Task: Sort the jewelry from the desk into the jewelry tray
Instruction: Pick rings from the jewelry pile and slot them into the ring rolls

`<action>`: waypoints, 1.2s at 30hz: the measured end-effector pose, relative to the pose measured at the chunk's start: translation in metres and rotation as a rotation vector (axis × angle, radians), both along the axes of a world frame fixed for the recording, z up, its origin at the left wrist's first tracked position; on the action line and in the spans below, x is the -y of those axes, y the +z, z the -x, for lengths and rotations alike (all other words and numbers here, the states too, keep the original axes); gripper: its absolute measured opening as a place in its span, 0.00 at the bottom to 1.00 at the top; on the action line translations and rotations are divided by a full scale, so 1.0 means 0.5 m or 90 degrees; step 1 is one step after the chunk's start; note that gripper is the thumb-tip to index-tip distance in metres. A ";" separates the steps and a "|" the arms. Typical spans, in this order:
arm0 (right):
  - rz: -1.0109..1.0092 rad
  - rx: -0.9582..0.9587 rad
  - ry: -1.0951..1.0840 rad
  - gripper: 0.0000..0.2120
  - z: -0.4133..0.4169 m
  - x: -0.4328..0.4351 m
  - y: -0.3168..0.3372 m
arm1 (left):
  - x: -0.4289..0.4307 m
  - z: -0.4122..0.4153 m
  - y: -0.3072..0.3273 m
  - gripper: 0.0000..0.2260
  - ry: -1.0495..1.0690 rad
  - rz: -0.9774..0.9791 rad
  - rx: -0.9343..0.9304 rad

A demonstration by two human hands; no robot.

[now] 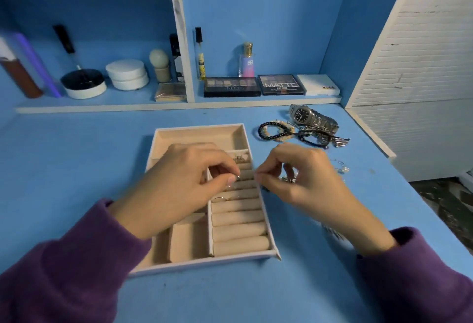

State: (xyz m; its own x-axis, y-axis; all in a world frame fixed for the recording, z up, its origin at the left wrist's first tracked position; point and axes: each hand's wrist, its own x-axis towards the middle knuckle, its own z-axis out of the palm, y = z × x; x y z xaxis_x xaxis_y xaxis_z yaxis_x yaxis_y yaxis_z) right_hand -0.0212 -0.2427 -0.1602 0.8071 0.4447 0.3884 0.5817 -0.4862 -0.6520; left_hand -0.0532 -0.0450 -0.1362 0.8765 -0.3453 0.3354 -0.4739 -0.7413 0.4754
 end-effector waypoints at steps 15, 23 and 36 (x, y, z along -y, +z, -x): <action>0.139 0.093 0.082 0.03 0.012 -0.013 -0.007 | -0.031 0.031 -0.050 0.04 -0.001 0.051 0.126; 0.117 0.041 0.092 0.03 0.009 -0.009 -0.007 | -0.036 0.031 -0.054 0.05 -0.003 0.043 0.112; 0.092 -0.012 0.089 0.03 0.006 -0.011 -0.012 | -0.033 0.039 -0.049 0.06 -0.055 0.011 0.047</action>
